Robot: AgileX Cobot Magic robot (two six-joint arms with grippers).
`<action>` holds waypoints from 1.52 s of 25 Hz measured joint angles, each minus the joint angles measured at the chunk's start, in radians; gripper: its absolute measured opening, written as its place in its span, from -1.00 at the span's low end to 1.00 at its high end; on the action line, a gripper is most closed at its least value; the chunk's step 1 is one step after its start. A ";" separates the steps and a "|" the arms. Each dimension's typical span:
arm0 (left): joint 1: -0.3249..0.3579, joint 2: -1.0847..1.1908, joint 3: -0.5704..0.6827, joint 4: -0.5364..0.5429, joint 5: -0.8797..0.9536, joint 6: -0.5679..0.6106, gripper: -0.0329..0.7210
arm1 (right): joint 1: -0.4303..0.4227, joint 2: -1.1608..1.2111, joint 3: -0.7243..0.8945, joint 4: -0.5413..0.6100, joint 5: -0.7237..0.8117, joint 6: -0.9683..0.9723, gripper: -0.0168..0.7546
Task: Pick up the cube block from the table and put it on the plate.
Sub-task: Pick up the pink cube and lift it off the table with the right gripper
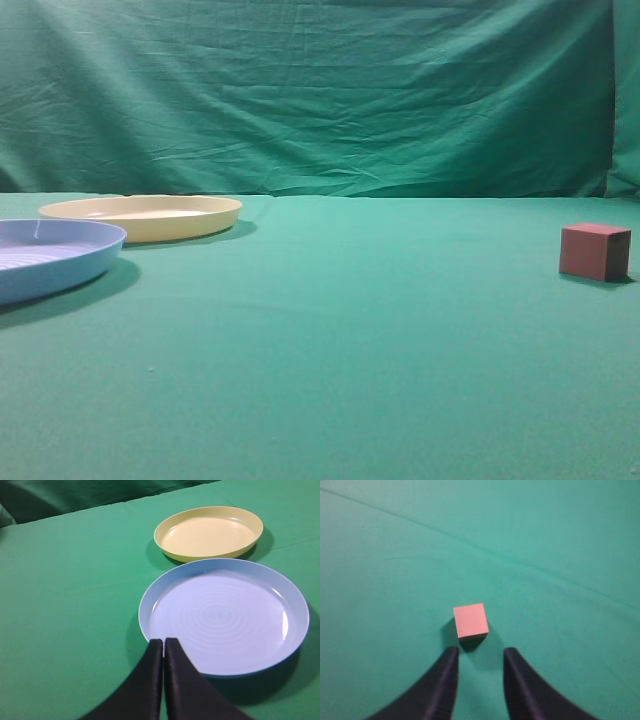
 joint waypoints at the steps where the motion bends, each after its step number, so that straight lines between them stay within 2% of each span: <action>1: 0.000 0.000 0.000 0.000 0.000 0.000 -0.91 | 0.000 0.039 -0.020 0.000 0.006 0.000 -0.21; 3: 0.000 0.000 0.000 0.000 0.000 0.000 -0.91 | 0.000 0.131 -0.062 0.000 0.008 0.000 0.30; 4: 0.000 0.000 0.000 0.000 0.000 0.000 -0.91 | 0.000 0.164 -0.074 0.000 0.008 0.000 0.48; 6: 0.000 0.000 0.000 0.000 0.000 0.000 -0.91 | 0.000 0.239 -0.095 0.000 0.008 0.000 0.72; 19: 0.000 0.000 0.000 0.000 0.000 0.000 -0.91 | 0.000 0.543 -0.182 0.000 -0.071 0.000 0.72; 20: 0.000 0.000 0.000 0.000 0.000 0.000 -0.91 | 0.000 0.574 -0.192 0.000 -0.081 -0.002 0.48; 22: 0.000 0.000 0.000 0.000 0.000 0.000 -0.91 | 0.002 0.596 -0.194 0.000 -0.083 -0.006 0.25; 25: 0.000 0.000 0.000 0.000 0.000 0.000 -0.91 | 0.010 0.614 -0.196 0.000 -0.083 -0.023 -0.32; 26: 0.000 0.000 0.000 0.000 0.000 0.000 -0.91 | 0.013 0.615 -0.206 0.004 -0.083 -0.028 -0.37; 31: 0.000 0.000 0.000 0.000 0.000 0.000 -0.91 | 0.055 0.618 -0.325 0.035 -0.075 -0.039 -0.35; 36: 0.000 0.000 0.000 0.000 0.000 0.000 -0.91 | 0.174 0.674 -0.602 0.035 -0.042 -0.054 -0.35; 37: 0.000 0.000 0.000 0.000 0.000 0.000 -0.91 | 0.174 0.674 -0.602 0.035 -0.042 -0.054 -0.35; 38: 0.000 0.000 0.000 0.000 0.000 0.000 -0.91 | 0.231 0.746 -0.741 0.039 -0.005 -0.054 -0.35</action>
